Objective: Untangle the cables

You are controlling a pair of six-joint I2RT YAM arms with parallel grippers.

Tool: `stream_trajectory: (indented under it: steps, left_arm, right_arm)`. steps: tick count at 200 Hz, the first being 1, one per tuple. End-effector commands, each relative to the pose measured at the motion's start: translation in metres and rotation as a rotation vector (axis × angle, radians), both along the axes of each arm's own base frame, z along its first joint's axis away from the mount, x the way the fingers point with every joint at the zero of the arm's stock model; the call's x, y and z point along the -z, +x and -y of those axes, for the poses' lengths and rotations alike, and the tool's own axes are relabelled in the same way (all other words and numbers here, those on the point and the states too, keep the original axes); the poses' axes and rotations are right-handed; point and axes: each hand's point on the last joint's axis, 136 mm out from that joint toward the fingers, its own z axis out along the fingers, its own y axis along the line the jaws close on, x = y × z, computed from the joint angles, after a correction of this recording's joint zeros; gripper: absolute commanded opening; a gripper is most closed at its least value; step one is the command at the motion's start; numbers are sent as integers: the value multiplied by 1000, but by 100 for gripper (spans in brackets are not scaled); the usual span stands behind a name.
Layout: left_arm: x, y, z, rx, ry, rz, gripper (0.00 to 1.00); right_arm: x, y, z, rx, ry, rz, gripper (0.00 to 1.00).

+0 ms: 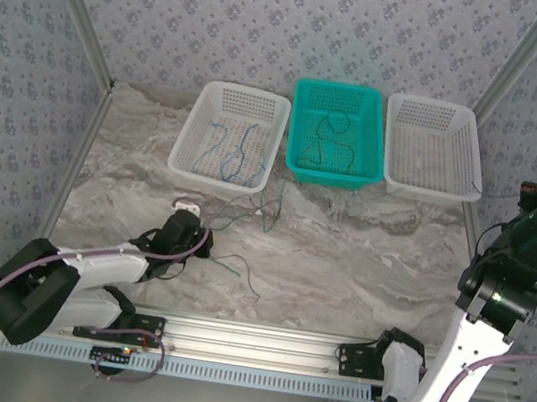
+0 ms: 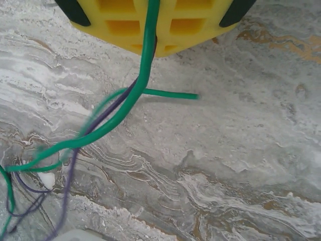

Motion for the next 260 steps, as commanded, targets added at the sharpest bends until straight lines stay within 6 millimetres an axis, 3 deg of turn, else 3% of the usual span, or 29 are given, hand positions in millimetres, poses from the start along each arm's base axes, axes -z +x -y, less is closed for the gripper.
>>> stream_trajectory:
  steps: [1, 31, 53, 117, 158, 185, 201, 218, 229, 238, 260]
  left_arm:
    - [0, 0, -8, -22, 18, 3, 0]
    - [5, -3, -12, -29, 26, -7, 0]
    - [-2, -6, 8, 93, -21, 20, 0]
    - [-27, -17, 46, 324, -17, 115, 0]
    - [-23, -19, 47, 316, -23, 117, 0]
    - [-23, -18, 48, 313, -29, 115, 0]
    - [-25, -17, 49, 309, -35, 121, 0]
    - [-27, -17, 49, 307, -40, 125, 0]
    - [-27, -17, 48, 301, -39, 126, 0]
    - [-28, -17, 47, 297, -38, 128, 0]
    - [-29, -17, 46, 296, -35, 134, 0]
  right_arm:
    - [-8, 6, 0, -24, -5, 43, 0]
    - [-24, 56, -36, -321, -100, 45, 0]
    - [-38, 85, -64, -491, -175, 30, 0]
    - [-118, 118, -133, -683, -350, 174, 0]
    - [-186, 132, -184, -788, -481, 308, 0]
    - [-204, 165, -226, -893, -578, 377, 0]
    - [-198, 194, -247, -941, -620, 369, 0]
    - [-170, 237, -270, -1044, -616, 284, 0]
    - [-129, 274, -284, -1126, -574, 181, 0]
    - [-99, 293, -295, -1177, -556, 117, 0]
    - [-1, 337, -310, -1224, -513, -83, 0]
